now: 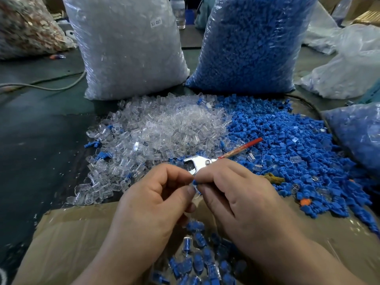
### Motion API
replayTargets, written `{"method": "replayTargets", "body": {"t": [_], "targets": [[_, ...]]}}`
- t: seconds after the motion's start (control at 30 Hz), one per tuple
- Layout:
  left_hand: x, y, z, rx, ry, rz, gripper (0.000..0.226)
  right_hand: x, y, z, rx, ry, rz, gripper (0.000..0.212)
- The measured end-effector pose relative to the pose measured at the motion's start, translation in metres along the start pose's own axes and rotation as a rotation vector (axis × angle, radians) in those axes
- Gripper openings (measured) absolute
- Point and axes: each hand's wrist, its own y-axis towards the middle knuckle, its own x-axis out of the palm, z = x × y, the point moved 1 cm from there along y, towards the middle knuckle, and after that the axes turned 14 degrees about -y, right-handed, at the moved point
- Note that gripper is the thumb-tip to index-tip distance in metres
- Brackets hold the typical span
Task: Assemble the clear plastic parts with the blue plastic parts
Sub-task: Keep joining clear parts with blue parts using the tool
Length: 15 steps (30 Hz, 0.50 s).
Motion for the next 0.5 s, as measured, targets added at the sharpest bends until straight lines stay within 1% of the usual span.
{"method": "replayTargets", "body": {"t": [0.1, 0.2, 0.27, 0.3, 0.4, 0.5], "targets": [[0.0, 0.0, 0.0, 0.0, -0.061, -0.004, 0.027, 0.0, -0.001, 0.001, -0.029, 0.015, 0.016, 0.025], [0.002, 0.0, 0.006, -0.009, -0.133, -0.016, 0.021, 0.002, -0.001, 0.002, -0.065, 0.072, 0.062, 0.022], [0.003, 0.0, 0.008, -0.025, -0.192, -0.027, 0.017, 0.002, -0.001, 0.004, -0.054, 0.087, 0.11, 0.02], [0.003, 0.0, 0.009, -0.022, -0.2, -0.037, 0.018, 0.002, -0.001, 0.004, -0.044, 0.091, 0.125, 0.02], [0.004, 0.0, 0.01, -0.002, -0.131, -0.048, 0.021, 0.001, 0.0, 0.003, -0.055, 0.04, 0.136, 0.023], [0.001, 0.001, 0.007, -0.016, -0.056, 0.034, 0.026, 0.0, 0.0, -0.002, -0.092, -0.044, 0.062, 0.03]]}}
